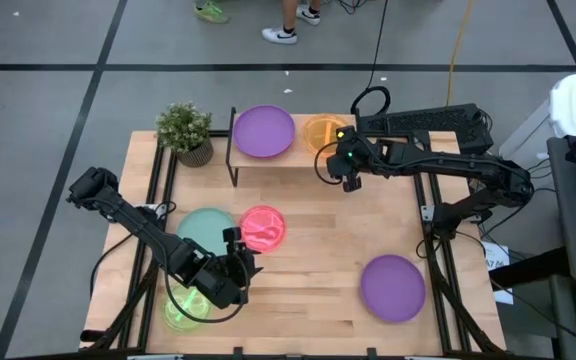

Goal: Place and stack plates onto a shelf
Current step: Stack the transparent orange plate on top of the transparent green plate on the shelf, then stack the purple plate on top of the other purple plate on the shelf

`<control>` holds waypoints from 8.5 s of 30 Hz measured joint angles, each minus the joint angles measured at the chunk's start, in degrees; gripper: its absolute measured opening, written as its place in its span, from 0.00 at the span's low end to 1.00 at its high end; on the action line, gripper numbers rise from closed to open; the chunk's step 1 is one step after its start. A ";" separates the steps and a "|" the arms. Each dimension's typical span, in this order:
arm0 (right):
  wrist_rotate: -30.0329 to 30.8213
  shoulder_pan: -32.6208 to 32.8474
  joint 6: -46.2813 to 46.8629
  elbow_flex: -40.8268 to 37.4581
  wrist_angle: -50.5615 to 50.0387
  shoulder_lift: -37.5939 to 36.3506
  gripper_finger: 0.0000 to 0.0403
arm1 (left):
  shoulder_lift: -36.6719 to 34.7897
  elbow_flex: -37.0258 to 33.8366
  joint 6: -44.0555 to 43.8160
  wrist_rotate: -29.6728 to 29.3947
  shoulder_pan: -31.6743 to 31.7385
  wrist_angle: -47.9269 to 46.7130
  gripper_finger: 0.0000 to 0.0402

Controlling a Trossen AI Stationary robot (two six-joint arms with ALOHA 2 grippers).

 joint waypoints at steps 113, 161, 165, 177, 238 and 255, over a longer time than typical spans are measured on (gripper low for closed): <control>-2.68 71.40 119.98 -0.83 -17.01 8.15 0.29 | -0.02 0.01 -7.67 1.00 -4.85 0.19 0.45; -4.32 70.59 106.56 -5.51 -12.37 17.42 0.09 | -0.02 -0.02 -7.61 1.09 -4.44 0.22 0.45; -3.84 70.59 106.65 -5.50 -14.23 17.38 0.02 | -0.02 -0.02 -7.61 1.07 -4.43 0.22 0.45; -4.46 70.59 103.46 -1.85 -20.40 16.83 0.00 | -0.02 -0.02 -7.61 1.06 -4.43 0.45 0.45; -9.09 53.98 38.99 19.08 -13.95 16.79 0.00 | 6.49 -0.04 41.57 15.25 3.48 16.43 0.45; -8.96 53.98 38.68 19.08 -13.43 16.79 0.01 | 6.54 -0.04 43.60 17.47 3.35 15.15 0.20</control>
